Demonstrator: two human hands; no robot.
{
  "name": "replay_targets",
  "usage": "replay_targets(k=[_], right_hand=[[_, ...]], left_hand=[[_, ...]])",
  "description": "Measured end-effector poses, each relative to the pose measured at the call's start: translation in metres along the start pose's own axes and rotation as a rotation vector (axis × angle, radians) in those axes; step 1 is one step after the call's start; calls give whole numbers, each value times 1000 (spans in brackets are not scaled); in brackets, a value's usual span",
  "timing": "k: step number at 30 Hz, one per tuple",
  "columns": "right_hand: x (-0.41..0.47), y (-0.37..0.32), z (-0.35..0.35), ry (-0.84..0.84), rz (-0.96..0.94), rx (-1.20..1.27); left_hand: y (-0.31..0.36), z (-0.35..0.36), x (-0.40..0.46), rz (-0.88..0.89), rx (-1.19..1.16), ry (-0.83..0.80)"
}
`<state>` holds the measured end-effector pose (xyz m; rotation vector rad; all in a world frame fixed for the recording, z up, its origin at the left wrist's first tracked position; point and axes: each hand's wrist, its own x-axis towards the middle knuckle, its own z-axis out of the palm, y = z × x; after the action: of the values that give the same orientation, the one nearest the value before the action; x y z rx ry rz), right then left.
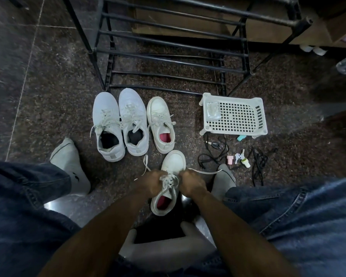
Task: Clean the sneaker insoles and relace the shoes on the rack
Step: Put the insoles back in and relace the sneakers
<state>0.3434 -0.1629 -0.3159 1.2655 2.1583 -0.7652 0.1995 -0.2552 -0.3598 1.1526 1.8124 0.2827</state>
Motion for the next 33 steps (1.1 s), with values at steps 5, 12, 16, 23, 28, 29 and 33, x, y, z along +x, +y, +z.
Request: replay_targets(k=[5,12,16,23,28,29,33], right_hand=[[2,-4,-3,-12,-36,-9],[6,2,-11,-93,-55,55],[6,6,-12,-100,-59,109],[7,19,-28,-129,-74,36],[4,34,-24,-334,-127,-137],[3,32,-24,-350,-126,-120],[-2,27,-31,-422,-64,188]], left_hand=[[12,0,0,43,203,110],[16,-2,2,62,227,9],[17,-5,2,92,252,19],[23,-21,3,-31,380,24],[12,-30,-4,-143,848,-239],[12,-28,-3,-135,859,-271],[6,-38,8,-251,120,-251]])
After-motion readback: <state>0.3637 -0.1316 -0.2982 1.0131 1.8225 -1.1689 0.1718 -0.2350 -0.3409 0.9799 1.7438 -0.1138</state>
